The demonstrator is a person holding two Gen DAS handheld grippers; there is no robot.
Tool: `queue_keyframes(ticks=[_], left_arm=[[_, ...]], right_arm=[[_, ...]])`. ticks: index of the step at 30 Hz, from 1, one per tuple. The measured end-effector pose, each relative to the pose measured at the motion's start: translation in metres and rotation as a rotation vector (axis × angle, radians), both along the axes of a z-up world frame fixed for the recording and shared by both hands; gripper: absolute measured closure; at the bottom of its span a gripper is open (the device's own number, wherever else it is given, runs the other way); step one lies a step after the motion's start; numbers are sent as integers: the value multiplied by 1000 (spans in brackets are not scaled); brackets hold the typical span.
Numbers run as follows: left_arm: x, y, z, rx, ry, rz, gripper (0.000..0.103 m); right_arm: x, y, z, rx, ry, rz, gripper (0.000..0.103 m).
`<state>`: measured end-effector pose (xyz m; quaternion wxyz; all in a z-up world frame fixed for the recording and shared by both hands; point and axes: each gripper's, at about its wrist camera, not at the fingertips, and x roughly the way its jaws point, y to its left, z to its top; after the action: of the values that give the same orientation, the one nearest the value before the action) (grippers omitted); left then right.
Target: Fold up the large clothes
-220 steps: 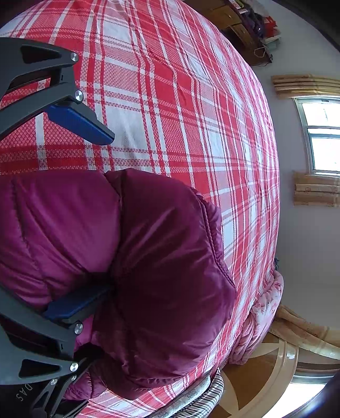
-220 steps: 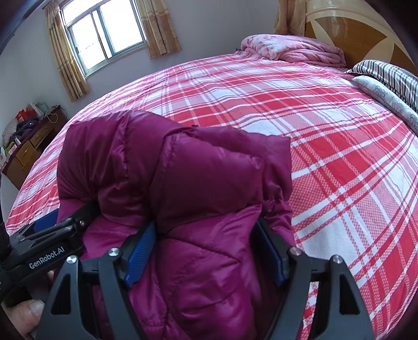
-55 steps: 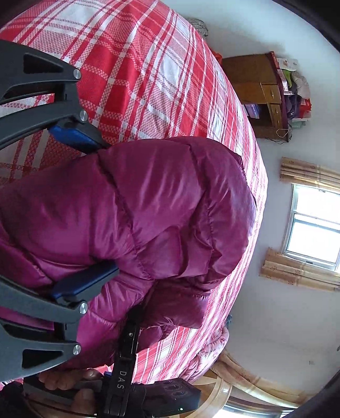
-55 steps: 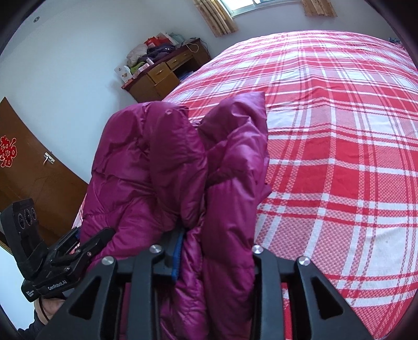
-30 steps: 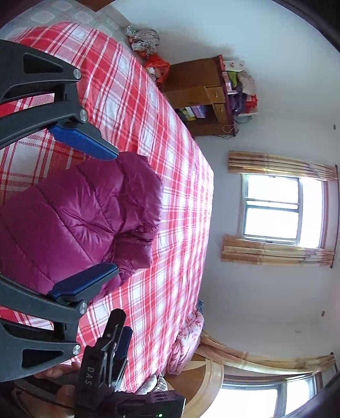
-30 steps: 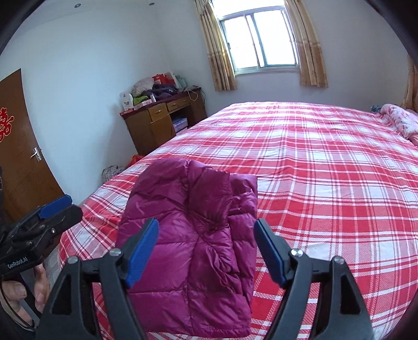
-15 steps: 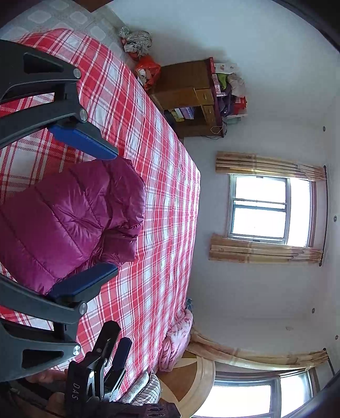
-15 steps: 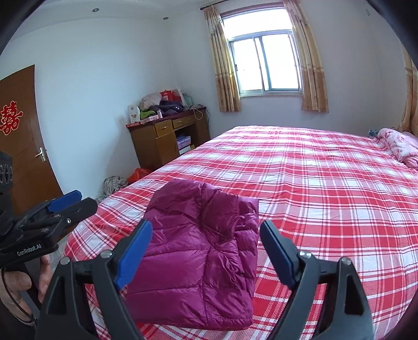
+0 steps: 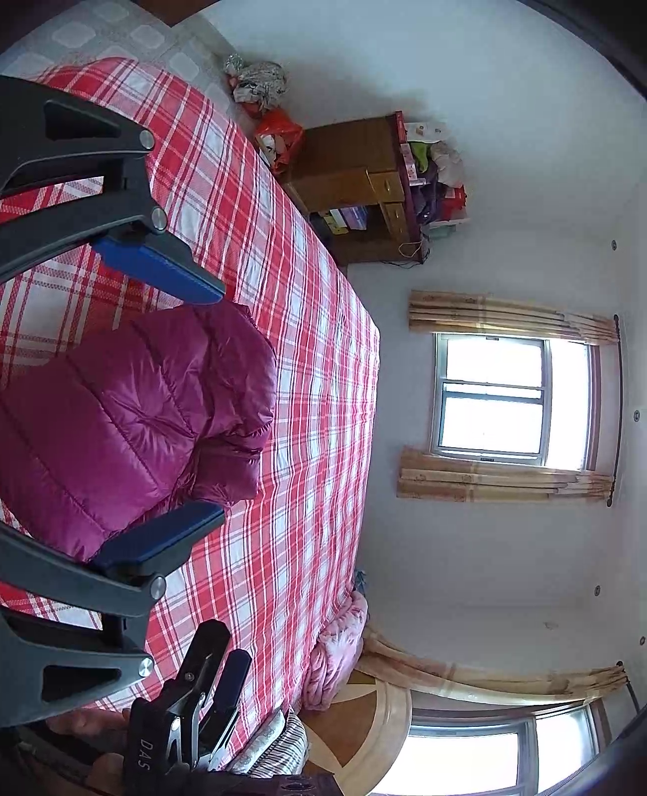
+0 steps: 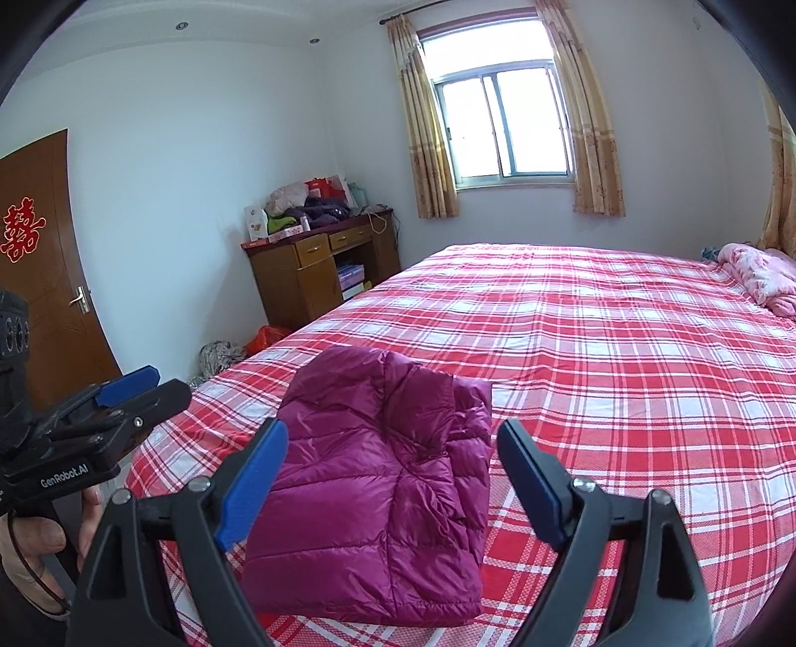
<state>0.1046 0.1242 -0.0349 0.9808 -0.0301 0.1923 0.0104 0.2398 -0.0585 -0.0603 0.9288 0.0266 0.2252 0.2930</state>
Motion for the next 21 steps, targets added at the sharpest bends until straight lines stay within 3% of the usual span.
queue_keyframes(ticks=[21], left_arm=[[-1, -2, 0, 15, 7, 38, 21]], right_arm=[[-4, -2, 1, -1, 0, 5, 14]])
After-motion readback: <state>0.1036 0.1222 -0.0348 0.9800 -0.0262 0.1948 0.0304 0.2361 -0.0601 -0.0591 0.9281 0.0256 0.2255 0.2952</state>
